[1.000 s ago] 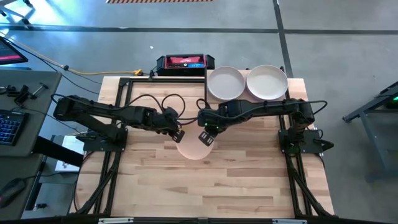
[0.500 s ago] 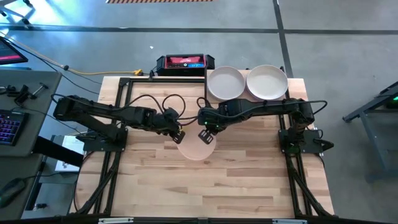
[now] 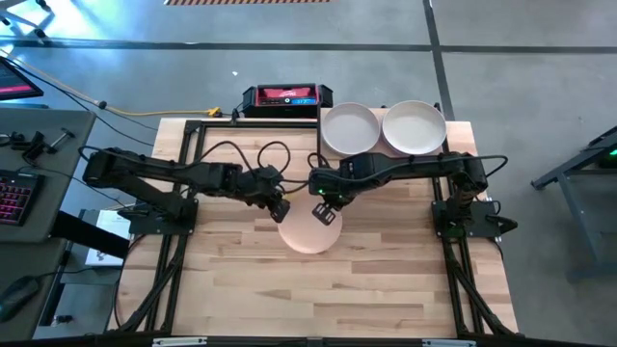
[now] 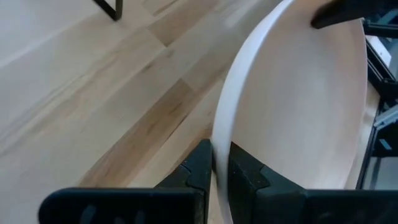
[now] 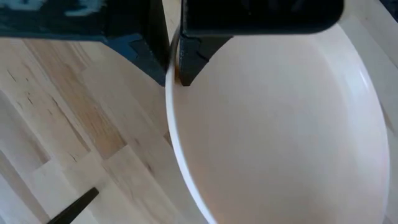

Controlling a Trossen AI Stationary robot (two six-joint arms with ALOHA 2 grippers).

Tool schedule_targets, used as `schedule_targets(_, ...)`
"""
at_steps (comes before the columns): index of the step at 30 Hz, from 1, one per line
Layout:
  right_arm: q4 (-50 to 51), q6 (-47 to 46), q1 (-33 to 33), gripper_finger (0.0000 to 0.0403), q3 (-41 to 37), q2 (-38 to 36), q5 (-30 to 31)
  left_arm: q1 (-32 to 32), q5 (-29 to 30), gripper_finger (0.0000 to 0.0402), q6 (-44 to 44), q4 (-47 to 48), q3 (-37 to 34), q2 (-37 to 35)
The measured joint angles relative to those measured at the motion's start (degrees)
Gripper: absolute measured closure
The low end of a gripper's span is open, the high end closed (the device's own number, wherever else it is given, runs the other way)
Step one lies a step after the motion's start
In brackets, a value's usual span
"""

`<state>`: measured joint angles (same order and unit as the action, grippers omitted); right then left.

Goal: Place and stack plates onto a shelf
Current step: Stack the light pink plate on top of the gray plate on the shelf

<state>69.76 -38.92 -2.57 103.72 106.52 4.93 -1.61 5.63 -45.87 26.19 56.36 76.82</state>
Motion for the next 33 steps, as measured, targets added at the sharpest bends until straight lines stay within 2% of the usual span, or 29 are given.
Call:
schedule_targets(7,0.11,0.03,0.02,0.0402,0.00,0.02,0.64,1.43,-3.99,0.0366,0.17,-0.46,0.00,1.17)
schedule_targets(15,0.24,0.45,0.24,0.0402,0.02,0.02,0.90,1.73,-6.63,0.0301,-0.62,-1.30,0.00,2.86)
schedule_targets(20,2.12,1.87,1.52,0.0402,0.02,0.02,0.83,2.94,-6.86,0.0271,-4.89,-1.00,-0.02,2.88)
schedule_targets(28,5.36,4.94,3.68,0.0403,0.02,0.00,-0.27,3.26,-5.14,0.0264,-2.67,-6.76,-0.03,-0.78)
schedule_targets(33,5.78,7.13,5.16,0.0403,0.02,-0.79,-0.99,3.26,-3.29,0.0264,2.66,-7.20,0.02,-2.71)
